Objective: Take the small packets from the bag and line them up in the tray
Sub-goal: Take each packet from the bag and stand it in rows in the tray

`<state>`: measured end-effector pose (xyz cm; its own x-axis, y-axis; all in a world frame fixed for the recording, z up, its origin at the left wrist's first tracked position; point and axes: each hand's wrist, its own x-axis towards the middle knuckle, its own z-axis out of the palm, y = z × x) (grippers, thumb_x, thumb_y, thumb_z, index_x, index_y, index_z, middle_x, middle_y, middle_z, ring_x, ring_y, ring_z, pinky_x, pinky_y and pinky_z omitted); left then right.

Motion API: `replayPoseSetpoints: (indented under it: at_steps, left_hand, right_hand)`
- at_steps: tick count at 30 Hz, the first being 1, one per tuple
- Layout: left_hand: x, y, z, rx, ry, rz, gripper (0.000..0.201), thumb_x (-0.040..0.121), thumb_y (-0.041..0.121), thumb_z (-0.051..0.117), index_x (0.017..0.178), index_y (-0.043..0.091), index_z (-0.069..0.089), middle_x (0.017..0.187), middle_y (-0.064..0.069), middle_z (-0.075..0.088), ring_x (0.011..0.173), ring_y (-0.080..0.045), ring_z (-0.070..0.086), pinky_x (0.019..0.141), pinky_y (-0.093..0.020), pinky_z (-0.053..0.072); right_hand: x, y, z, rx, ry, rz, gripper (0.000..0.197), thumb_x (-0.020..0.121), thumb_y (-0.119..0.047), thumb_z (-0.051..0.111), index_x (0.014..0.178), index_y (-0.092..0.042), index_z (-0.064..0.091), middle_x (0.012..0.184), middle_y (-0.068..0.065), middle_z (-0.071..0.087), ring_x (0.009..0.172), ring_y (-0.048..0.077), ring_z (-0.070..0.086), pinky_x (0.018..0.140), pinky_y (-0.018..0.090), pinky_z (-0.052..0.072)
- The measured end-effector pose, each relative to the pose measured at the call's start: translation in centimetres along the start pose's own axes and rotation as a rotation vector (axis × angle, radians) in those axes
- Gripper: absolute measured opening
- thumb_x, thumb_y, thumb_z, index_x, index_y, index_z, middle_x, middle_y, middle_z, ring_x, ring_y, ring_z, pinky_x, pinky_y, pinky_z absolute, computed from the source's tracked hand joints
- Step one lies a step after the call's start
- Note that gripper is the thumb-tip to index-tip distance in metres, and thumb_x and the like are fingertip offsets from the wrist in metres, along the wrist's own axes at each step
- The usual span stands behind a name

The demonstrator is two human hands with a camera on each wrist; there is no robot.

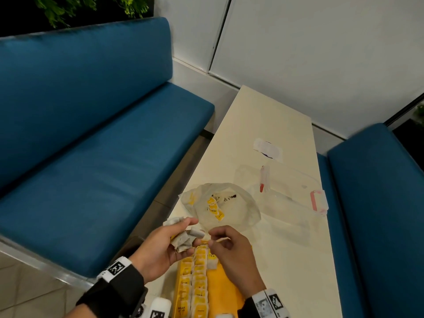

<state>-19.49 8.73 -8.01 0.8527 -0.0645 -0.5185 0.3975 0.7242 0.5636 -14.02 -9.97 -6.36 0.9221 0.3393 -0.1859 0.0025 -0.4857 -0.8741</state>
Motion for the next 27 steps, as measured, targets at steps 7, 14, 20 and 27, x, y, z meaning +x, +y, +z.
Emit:
replayPoseSetpoints:
  at_steps: [7,14,20,27]
  left_hand:
    - [-0.1,-0.2,0.3,0.102,-0.047,-0.050,0.033,0.099,0.032,0.059,0.126,0.015,0.070,0.117,-0.021,0.073,0.089,-0.024,0.071,0.071,-0.031,0.059]
    - [-0.3,0.0,0.3,0.153,-0.087,-0.081,0.035,0.097,0.032,0.062,0.129,0.019,0.069,0.102,-0.018,0.073,0.081,-0.025,0.067,0.063,-0.029,0.056]
    - [-0.2,0.3,0.2,0.161,-0.070,-0.062,0.030,0.100,0.029,0.060,0.128,0.021,0.068,0.120,-0.017,0.074,0.080,-0.023,0.068,0.062,-0.028,0.057]
    - [0.5,-0.1,-1.4,0.222,0.096,0.047,0.026,0.096,0.022,0.067,0.119,0.013,0.073,0.116,-0.012,0.076,0.075,-0.020,0.067,0.063,-0.029,0.055]
  right_hand:
    - [0.2,-0.7,0.4,-0.072,-0.123,-0.087,0.045,0.084,-0.009,0.068,0.110,-0.046,0.068,0.111,-0.014,0.058,0.087,0.011,0.064,0.079,0.017,0.050]
    - [1.0,-0.6,0.3,-0.156,-0.214,-0.106,0.030,0.082,-0.018,0.076,0.092,-0.046,0.071,0.104,-0.010,0.059,0.082,0.012,0.061,0.076,0.018,0.050]
    - [1.0,0.1,0.3,-0.070,-0.099,0.013,0.017,0.079,-0.017,0.076,0.083,-0.032,0.071,0.090,-0.006,0.070,0.073,0.012,0.064,0.067,0.025,0.052]
    - [0.5,0.7,-0.8,0.131,-0.038,0.117,0.008,0.085,-0.001,0.071,0.087,-0.008,0.069,0.080,0.006,0.071,0.068,0.024,0.069,0.061,0.037,0.057]
